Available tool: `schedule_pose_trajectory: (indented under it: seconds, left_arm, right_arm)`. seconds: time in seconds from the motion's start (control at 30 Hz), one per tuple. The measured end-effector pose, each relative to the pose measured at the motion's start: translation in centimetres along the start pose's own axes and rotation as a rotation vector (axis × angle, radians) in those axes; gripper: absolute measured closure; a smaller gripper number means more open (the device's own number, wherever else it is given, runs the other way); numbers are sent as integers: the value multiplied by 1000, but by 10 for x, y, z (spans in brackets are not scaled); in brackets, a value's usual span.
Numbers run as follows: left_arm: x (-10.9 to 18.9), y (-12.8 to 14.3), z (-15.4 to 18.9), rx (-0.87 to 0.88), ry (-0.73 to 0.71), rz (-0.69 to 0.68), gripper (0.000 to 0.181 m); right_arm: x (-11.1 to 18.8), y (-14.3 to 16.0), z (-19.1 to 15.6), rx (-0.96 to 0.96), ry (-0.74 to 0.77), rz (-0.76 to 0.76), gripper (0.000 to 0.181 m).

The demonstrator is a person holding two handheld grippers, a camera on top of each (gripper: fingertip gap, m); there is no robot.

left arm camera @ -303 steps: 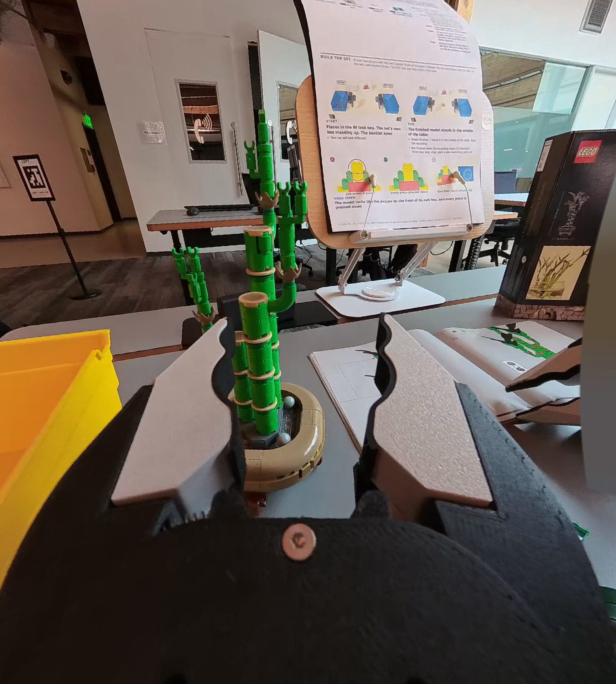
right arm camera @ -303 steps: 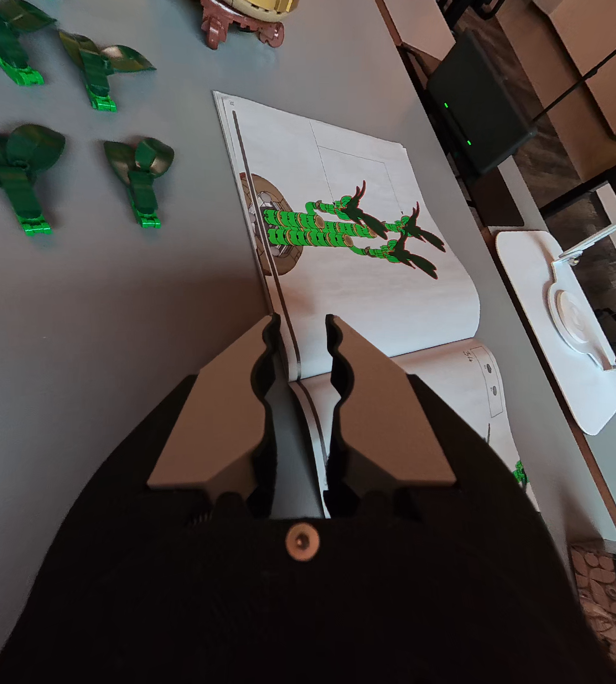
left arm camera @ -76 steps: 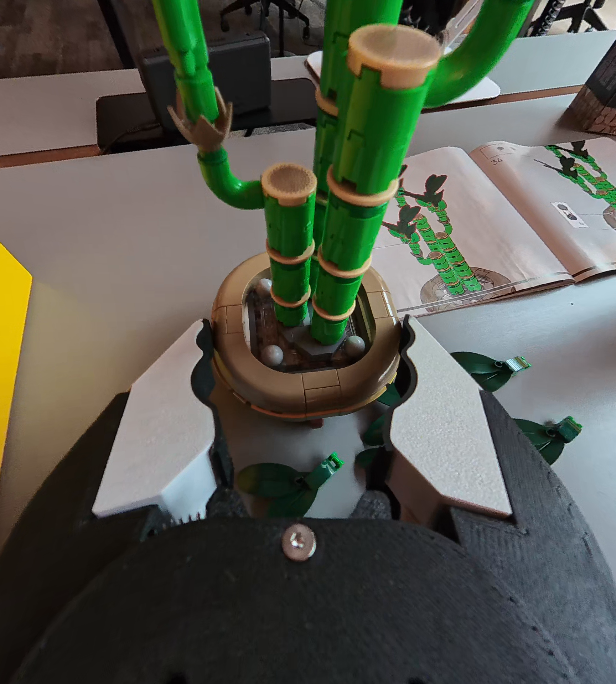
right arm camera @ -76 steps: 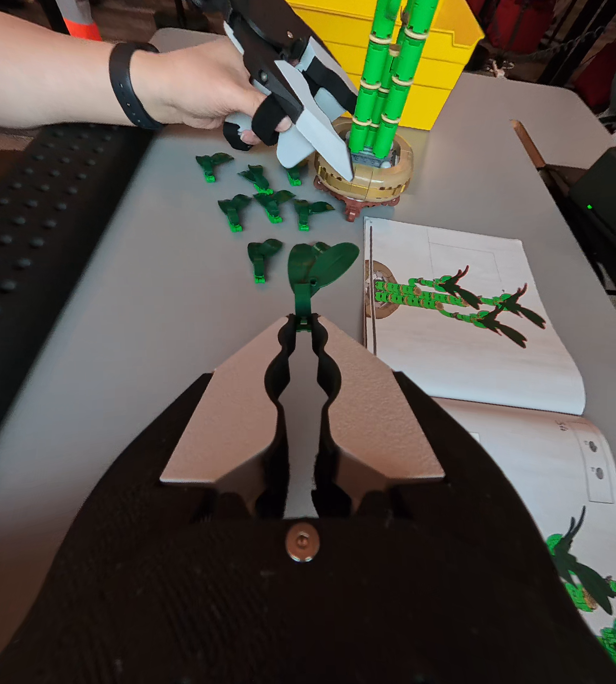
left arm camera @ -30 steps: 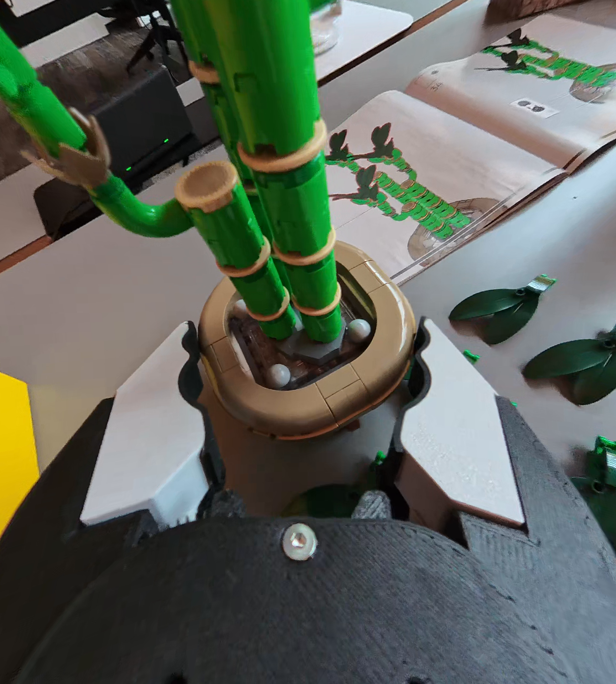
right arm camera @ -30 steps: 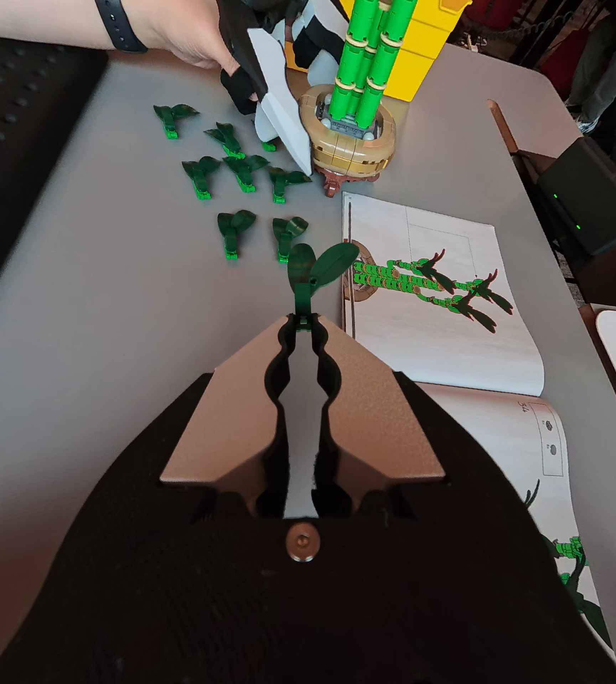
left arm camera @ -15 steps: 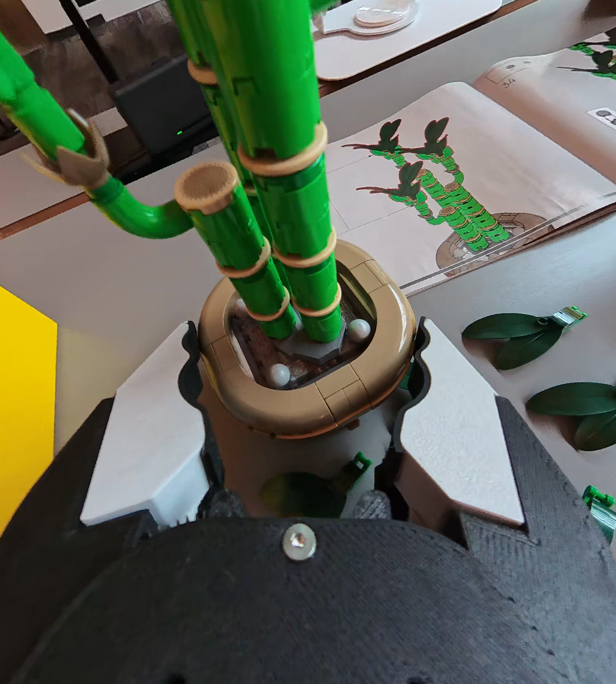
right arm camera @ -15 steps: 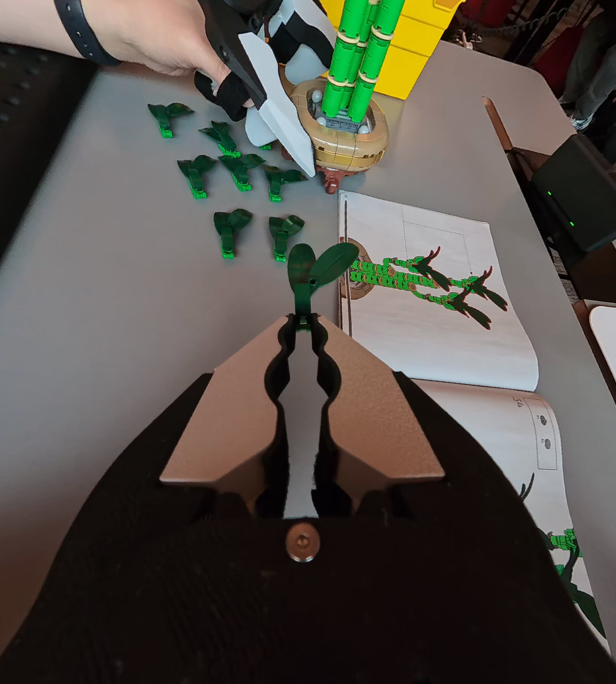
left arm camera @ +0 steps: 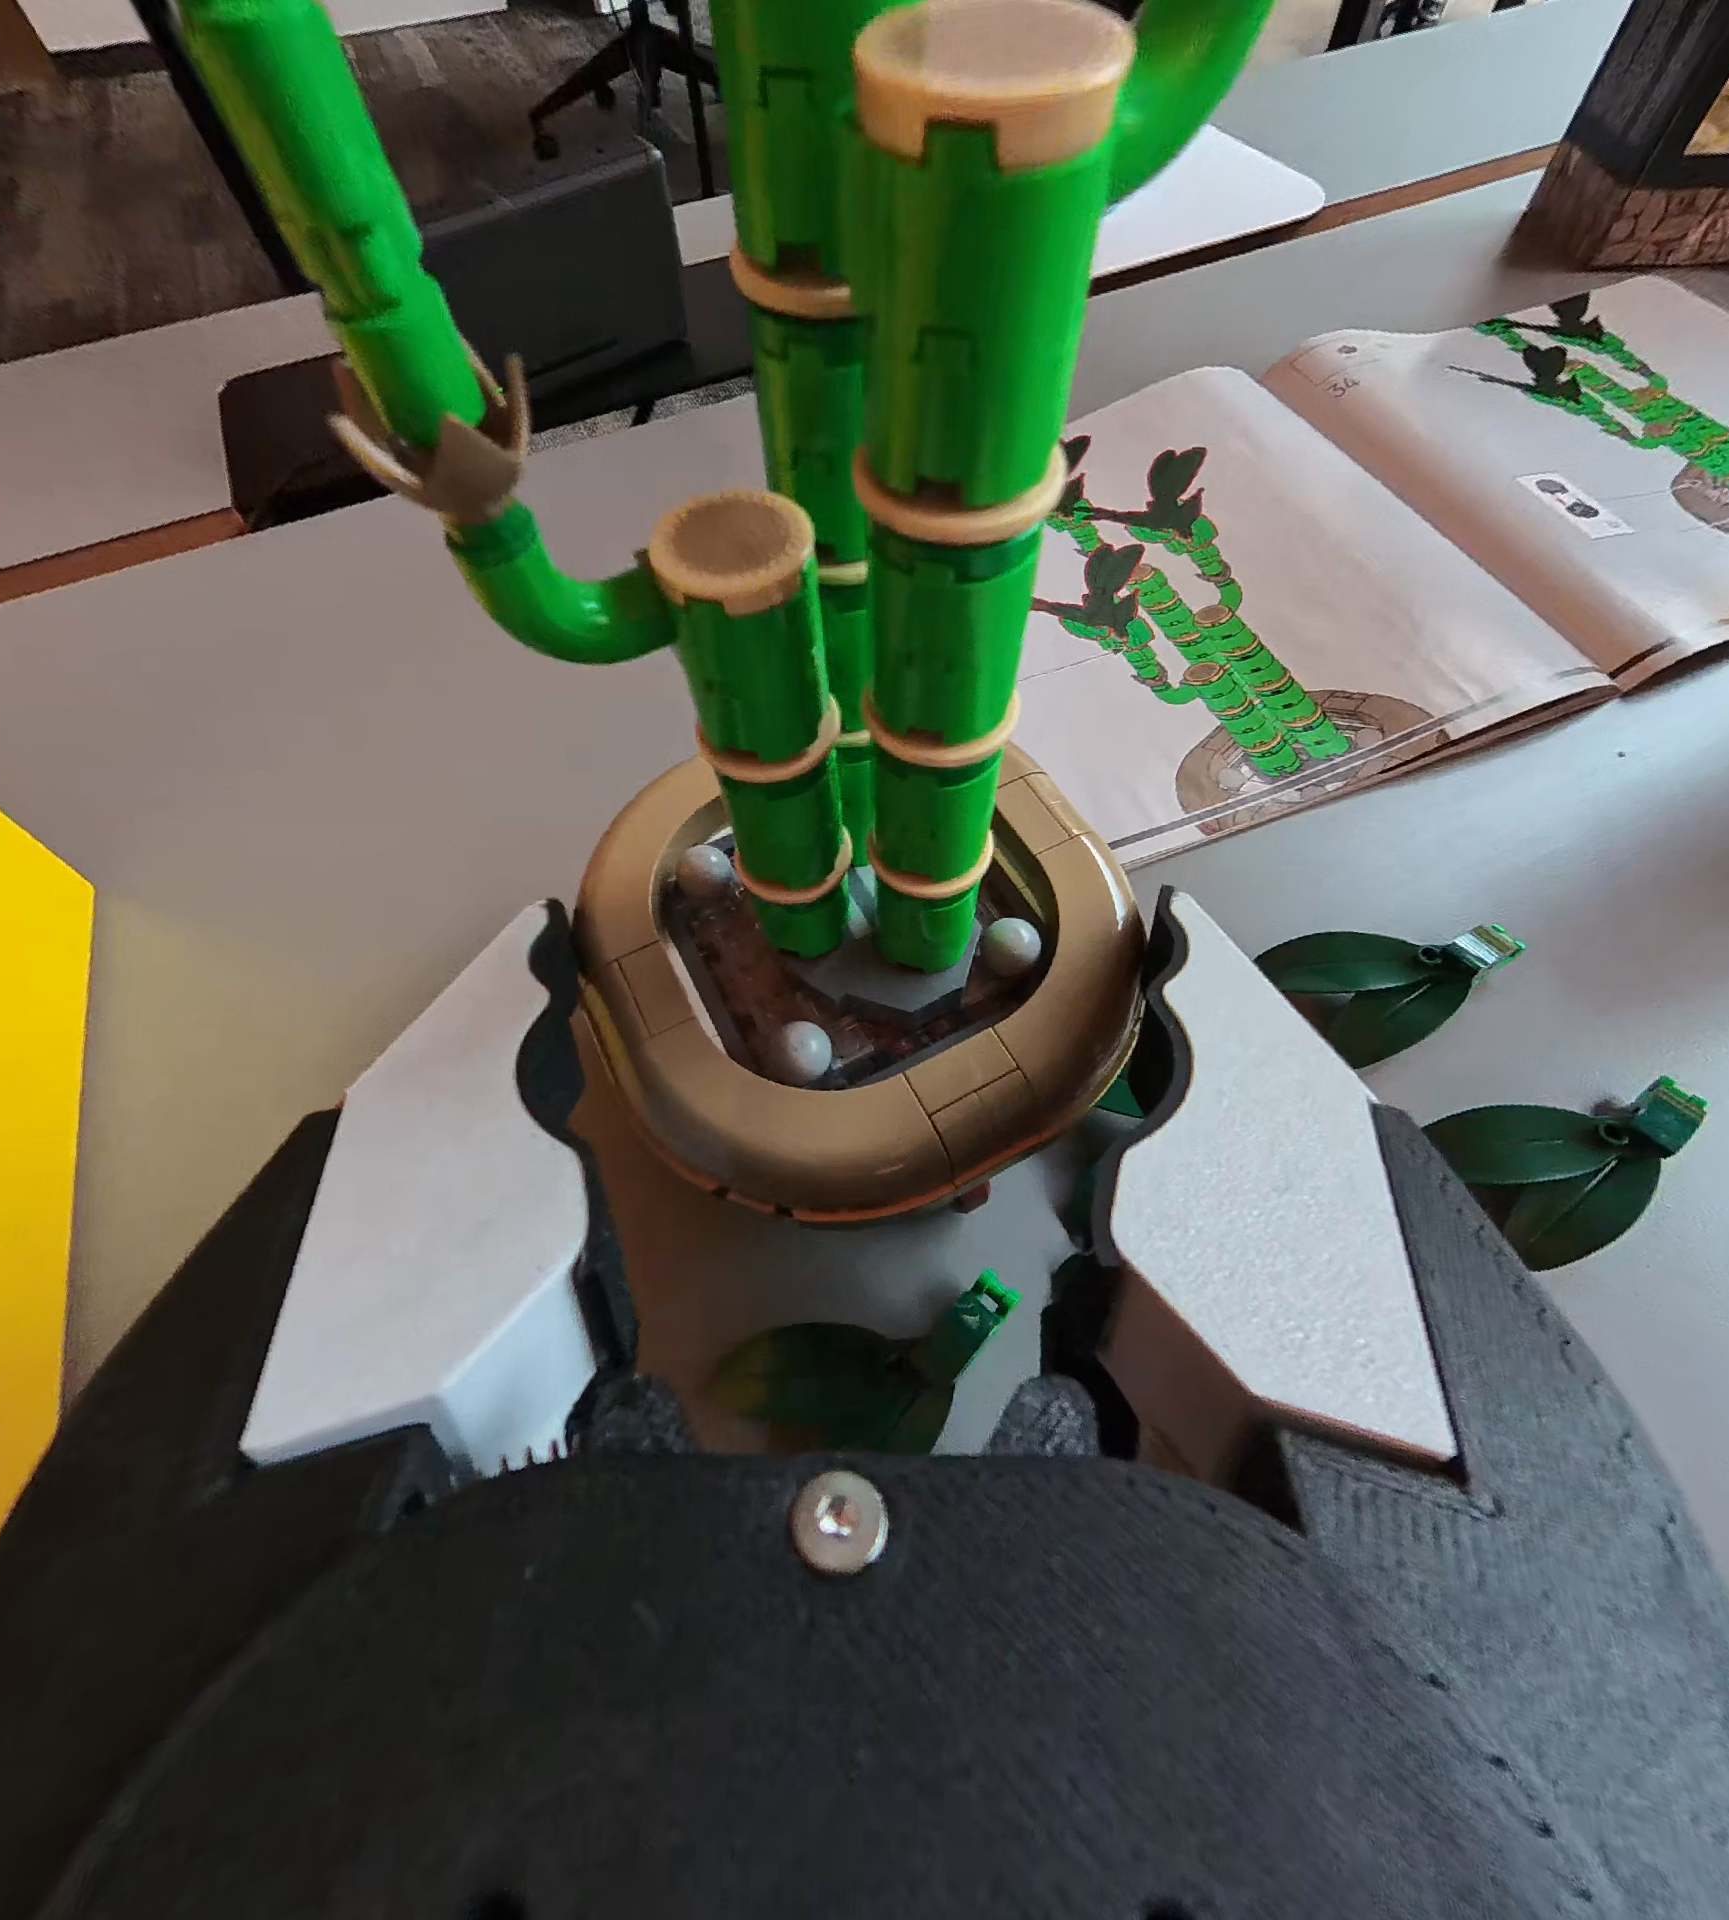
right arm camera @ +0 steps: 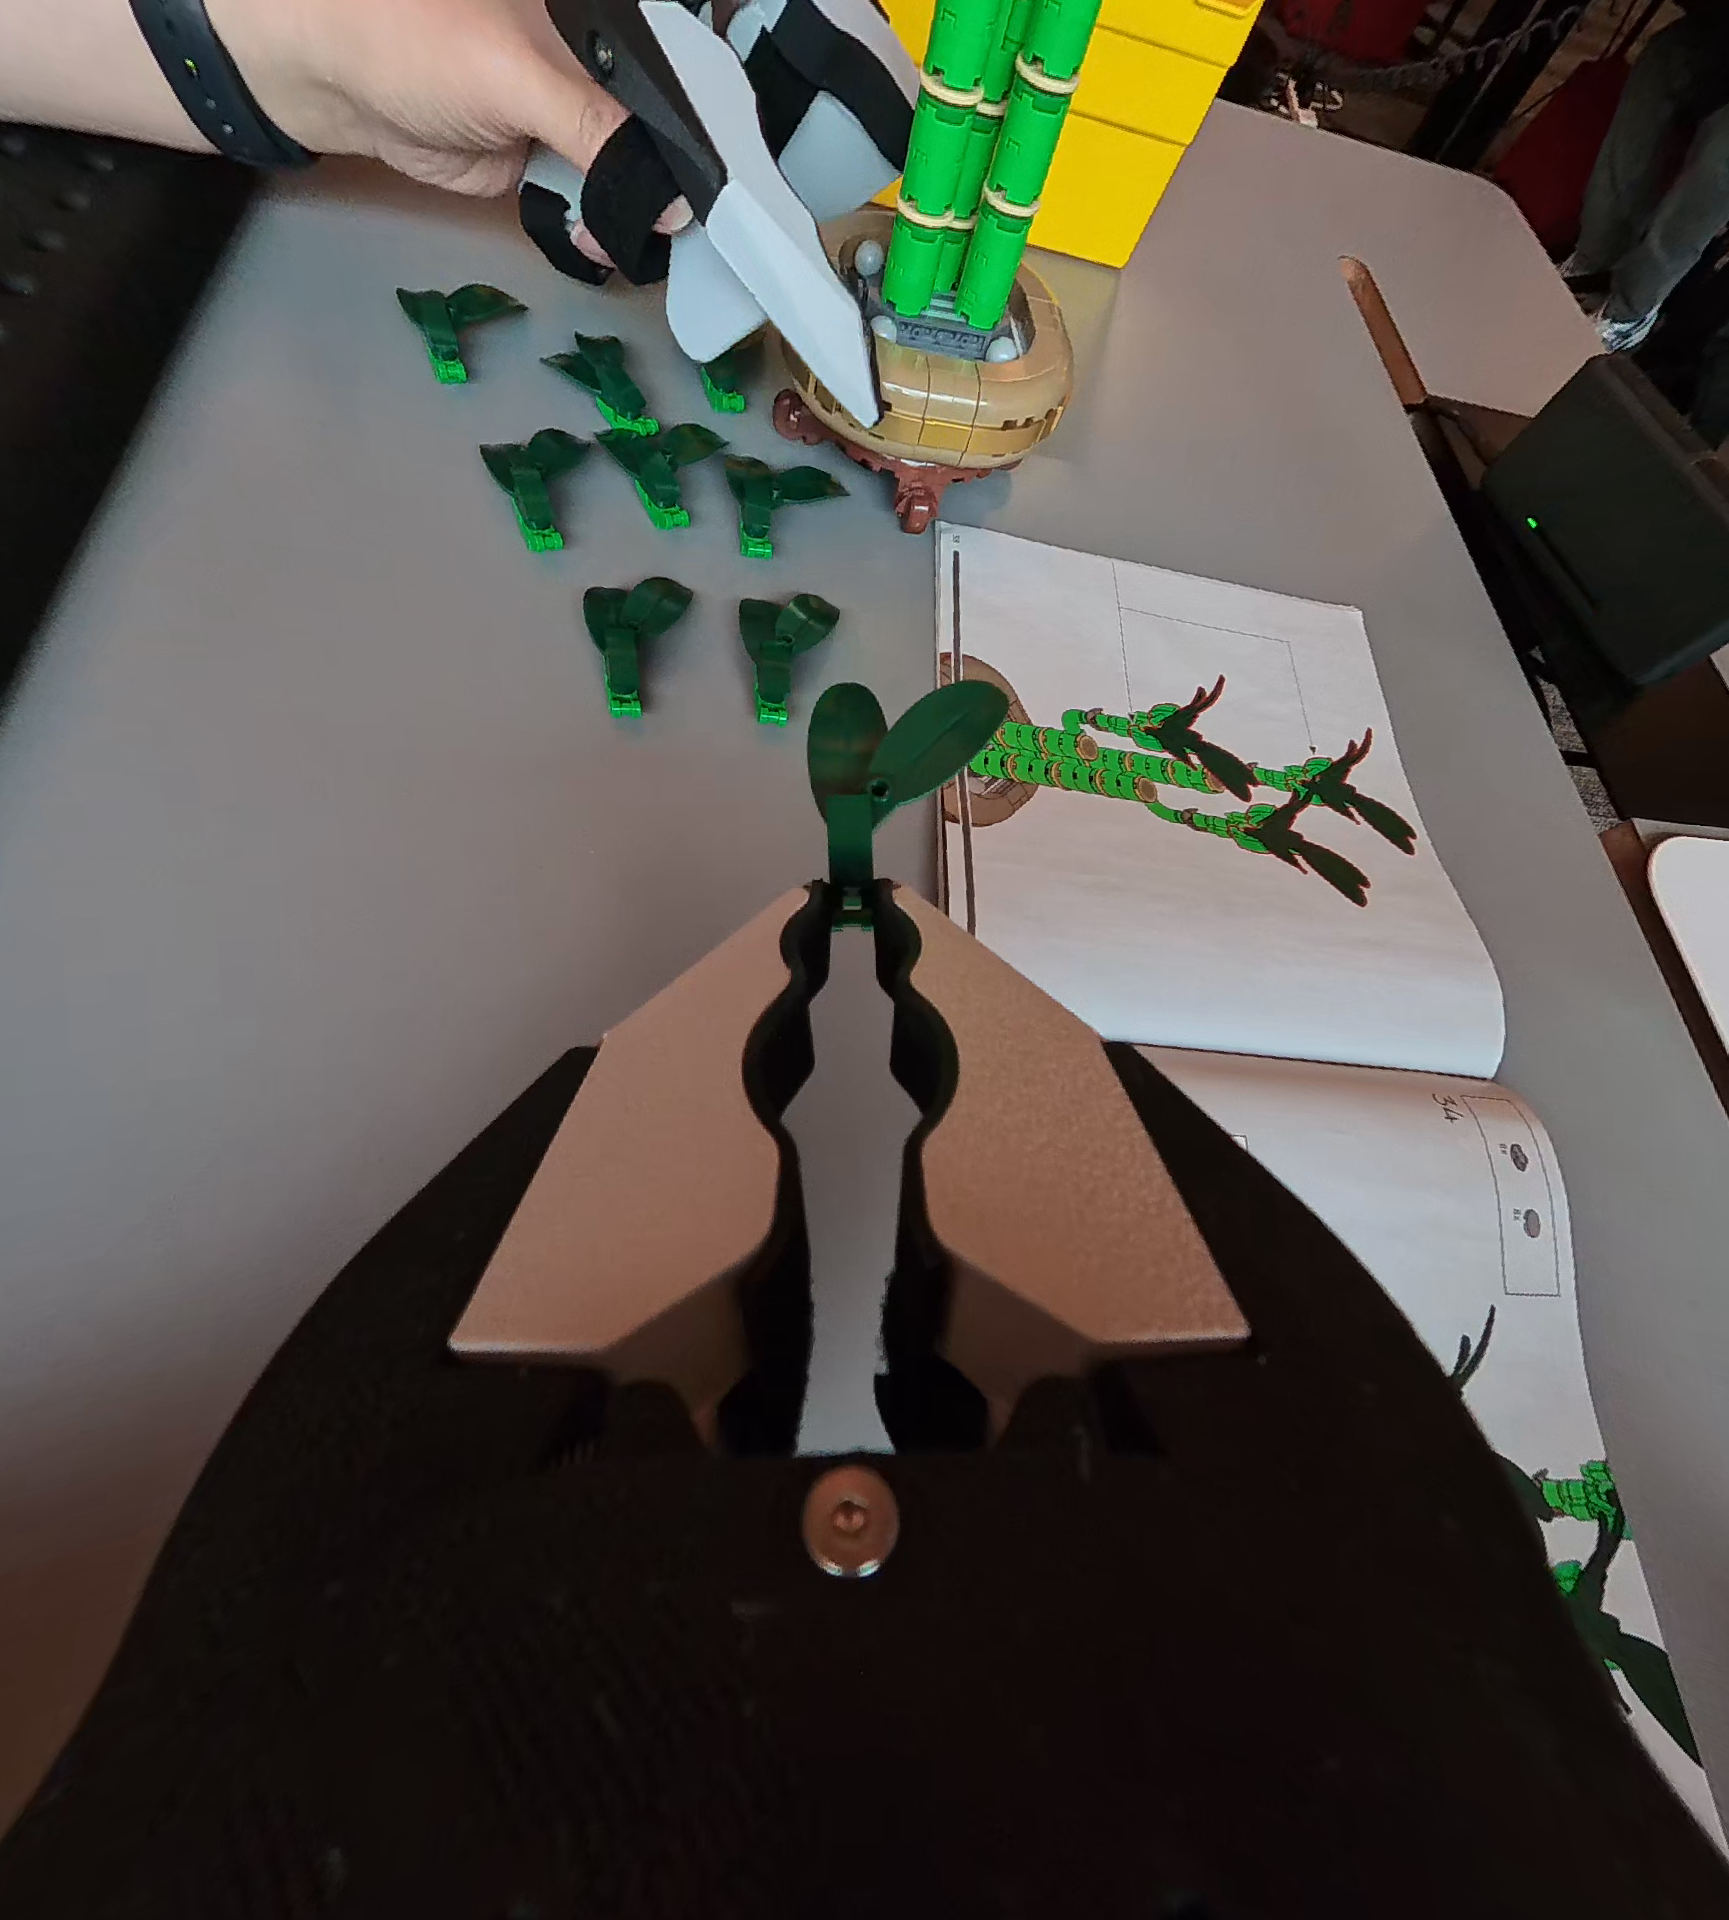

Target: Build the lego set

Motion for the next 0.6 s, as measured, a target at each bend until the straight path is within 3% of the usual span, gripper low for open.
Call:
schedule_pose_trajectory:
  seconds: [0.6]
  left_arm:
    - [0, -1, 2, 15, -24, -11, 73]
  right_arm:
    - [-1, 3, 2, -8, 3, -13, 175]
Point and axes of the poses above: each gripper's, where its closed fingertips meet, x back along the fingers, y out of its underside, z = x × y across the jaws, the point moved 8 cm from there along x, back along the fingers, and after that the axes turned 5 degrees about -x, right-handed, at the moved point
